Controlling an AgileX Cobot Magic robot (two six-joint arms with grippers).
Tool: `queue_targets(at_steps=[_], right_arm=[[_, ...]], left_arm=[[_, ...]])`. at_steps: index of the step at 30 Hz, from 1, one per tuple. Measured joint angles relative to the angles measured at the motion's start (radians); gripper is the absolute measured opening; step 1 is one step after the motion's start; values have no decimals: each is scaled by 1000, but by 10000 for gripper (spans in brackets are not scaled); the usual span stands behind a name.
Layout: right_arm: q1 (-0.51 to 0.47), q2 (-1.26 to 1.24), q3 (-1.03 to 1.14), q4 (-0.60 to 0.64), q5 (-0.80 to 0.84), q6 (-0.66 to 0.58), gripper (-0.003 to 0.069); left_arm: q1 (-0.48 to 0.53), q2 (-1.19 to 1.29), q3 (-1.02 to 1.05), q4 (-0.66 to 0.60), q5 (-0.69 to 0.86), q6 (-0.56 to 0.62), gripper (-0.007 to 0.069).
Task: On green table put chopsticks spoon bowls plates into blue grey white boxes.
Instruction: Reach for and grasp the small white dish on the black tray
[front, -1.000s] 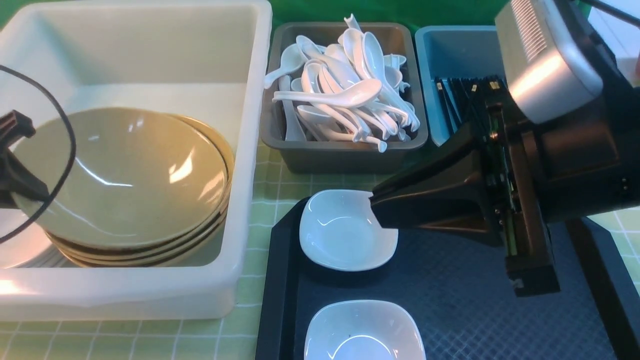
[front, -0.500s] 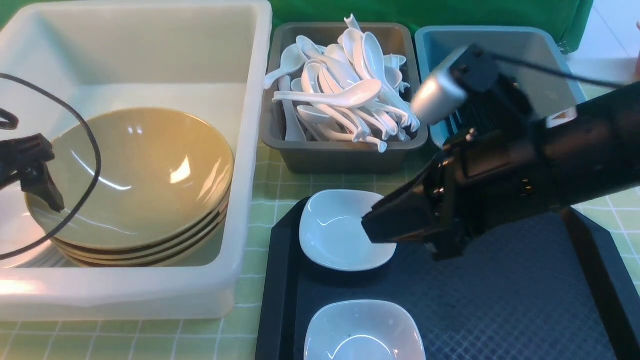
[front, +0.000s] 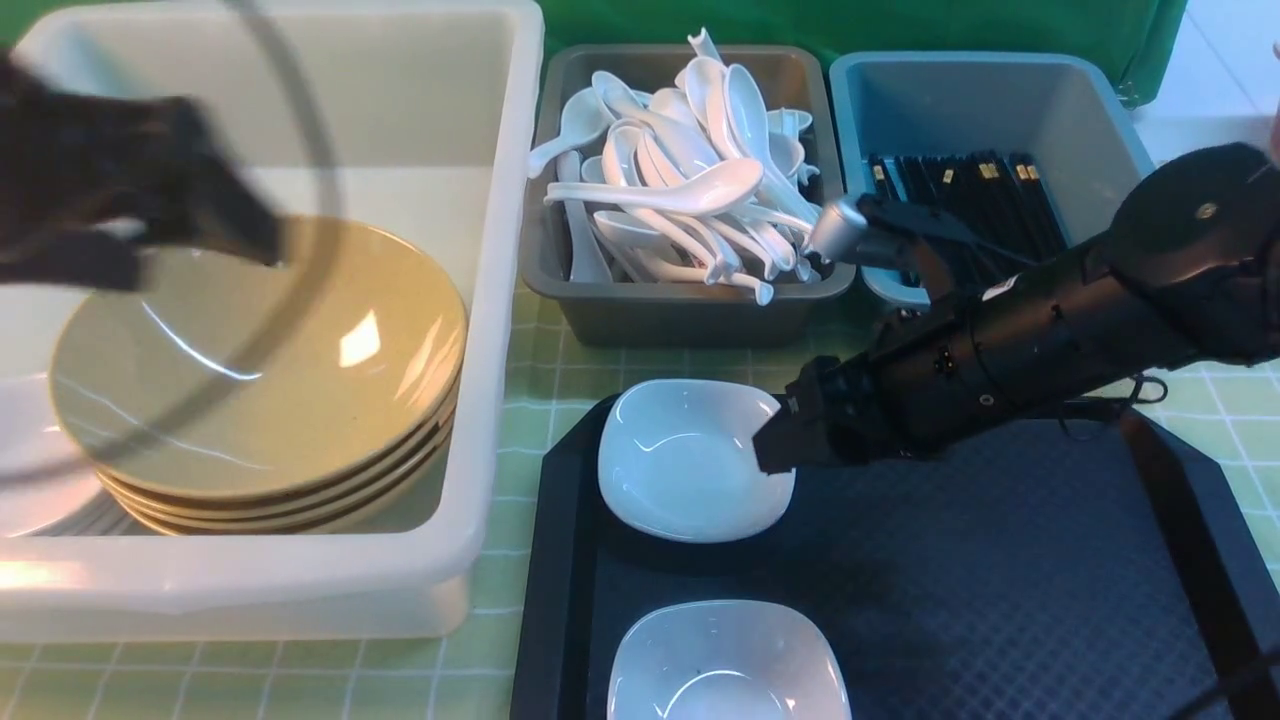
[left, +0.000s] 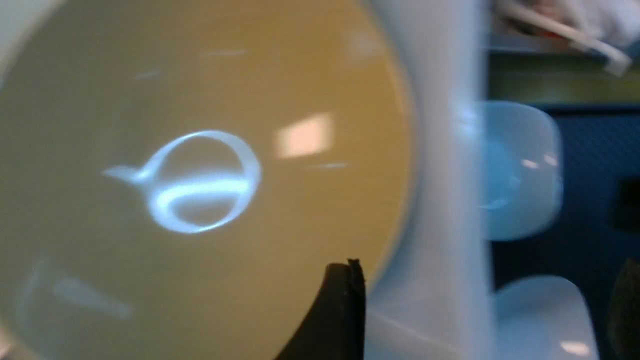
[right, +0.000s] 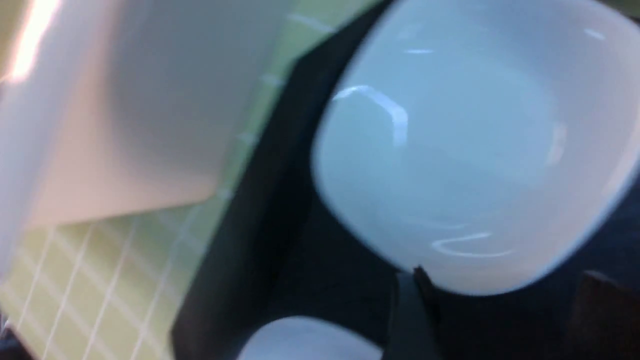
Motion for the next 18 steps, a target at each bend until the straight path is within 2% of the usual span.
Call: queue_targets(at_steps=[2,4,5,8,13,18], right_arm=[[-12,37,0,16,-15,10,414],[-14,55,0,28,-27,11,414],[-15,78,0,49,-44,11,414],[-15,113,0,97,-71,9,414],[-15,162,0,168,-120,-1,414],[-15,209,0,212,-165,-11,405]], left_arm=[[-122,-48,56,-30,-39,94,583],[-178,-65,91,-32,-64,136,561],[-239,-84,140,-34,-103,181,531],[-309,-96,222,-36,-174,219,475],[-343,-96,304,-59,-240,231,386],[-344,-96,324,-70,-261,235,263]])
